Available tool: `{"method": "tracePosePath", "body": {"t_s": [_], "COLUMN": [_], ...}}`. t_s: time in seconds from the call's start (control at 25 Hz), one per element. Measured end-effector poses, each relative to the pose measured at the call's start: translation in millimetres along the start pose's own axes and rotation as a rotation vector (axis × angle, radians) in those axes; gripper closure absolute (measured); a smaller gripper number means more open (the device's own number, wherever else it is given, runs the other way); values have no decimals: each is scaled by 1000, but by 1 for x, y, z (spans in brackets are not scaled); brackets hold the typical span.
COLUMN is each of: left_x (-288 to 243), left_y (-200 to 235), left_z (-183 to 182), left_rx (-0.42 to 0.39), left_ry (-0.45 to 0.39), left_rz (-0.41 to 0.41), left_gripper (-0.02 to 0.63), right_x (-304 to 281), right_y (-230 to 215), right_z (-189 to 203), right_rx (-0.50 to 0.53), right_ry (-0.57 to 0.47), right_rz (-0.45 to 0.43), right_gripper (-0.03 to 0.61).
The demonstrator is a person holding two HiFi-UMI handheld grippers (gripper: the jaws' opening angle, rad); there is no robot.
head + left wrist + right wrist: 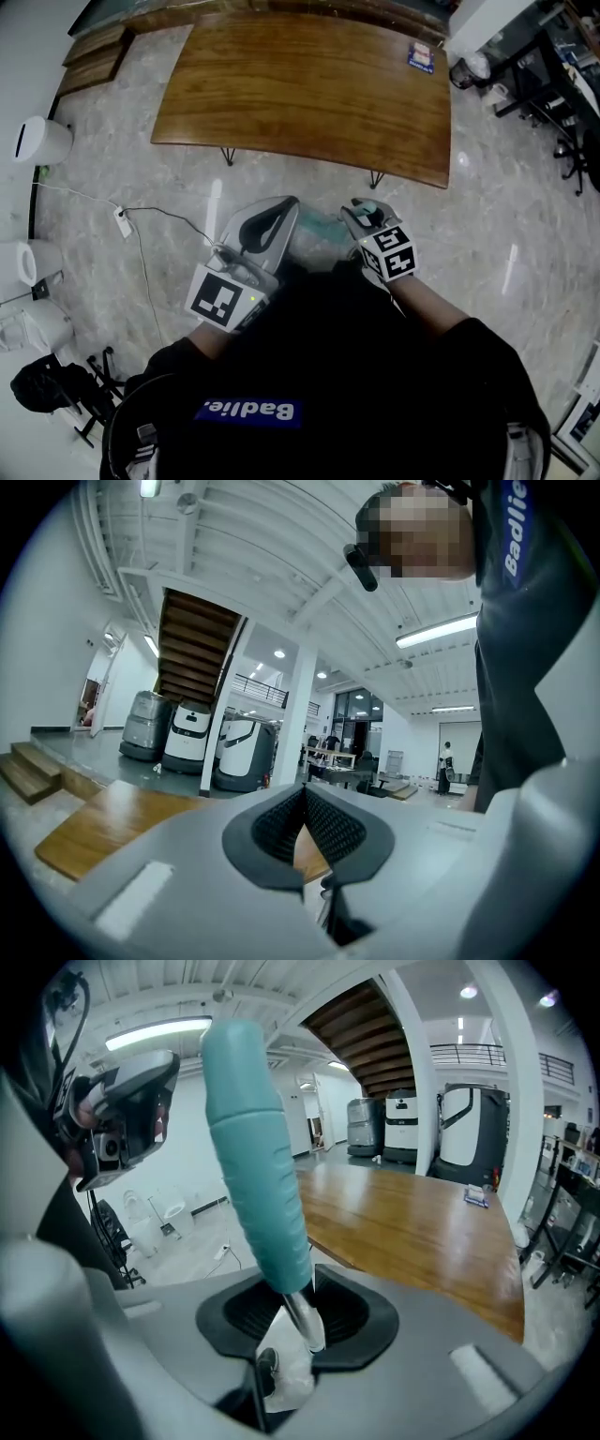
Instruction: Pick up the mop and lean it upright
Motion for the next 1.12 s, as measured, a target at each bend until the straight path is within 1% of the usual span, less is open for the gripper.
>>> {"method": "tracePosePath", "body": {"t_s": [0.04, 0.08, 0.16, 0.24, 0.52, 0.72, 0.88, 1.12], "left_x": [-1, -1, 0, 2, 12, 17, 22, 24], "left_y": [-1, -2, -5, -7, -5, -2, 2, 5], "left_z": [-3, -2, 2, 4, 9, 13, 16, 19], "left_rx": [-2, -2, 5, 5, 10, 22, 31, 33], "left_ry": [-18, -13, 37, 57, 67, 82, 96, 103], "left_rz": [-8, -19, -44, -69, -143, -169, -178, -183], "left_gripper": [594, 594, 594, 594, 594, 594, 594, 594], "right_x": [-3, -6, -12, -19, -53, -74, -88, -107], "right_y": [-2, -5, -9, -15, -23, -26, -36, -49], "right_z": [-2, -3, -4, -5, -35, -55, -68, -84], "right_rx": [19, 36, 60, 75, 133, 162, 165, 184], "right_ry": [1, 4, 13, 18, 2, -11, -18, -24], "right_rz": [-15, -30, -54, -70, -98, -109, -89, -84], "right_gripper": [469, 469, 471, 471, 471, 471, 471, 469]}}
Point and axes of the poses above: the fingertips, and each gripper's own axes: x backward along the fingers, y to its left, z out of its underside, the point moved 8 cm from there along x, backward along the fingers, and after that the axes turned 5 degrees about y, right-handed, at the moved point
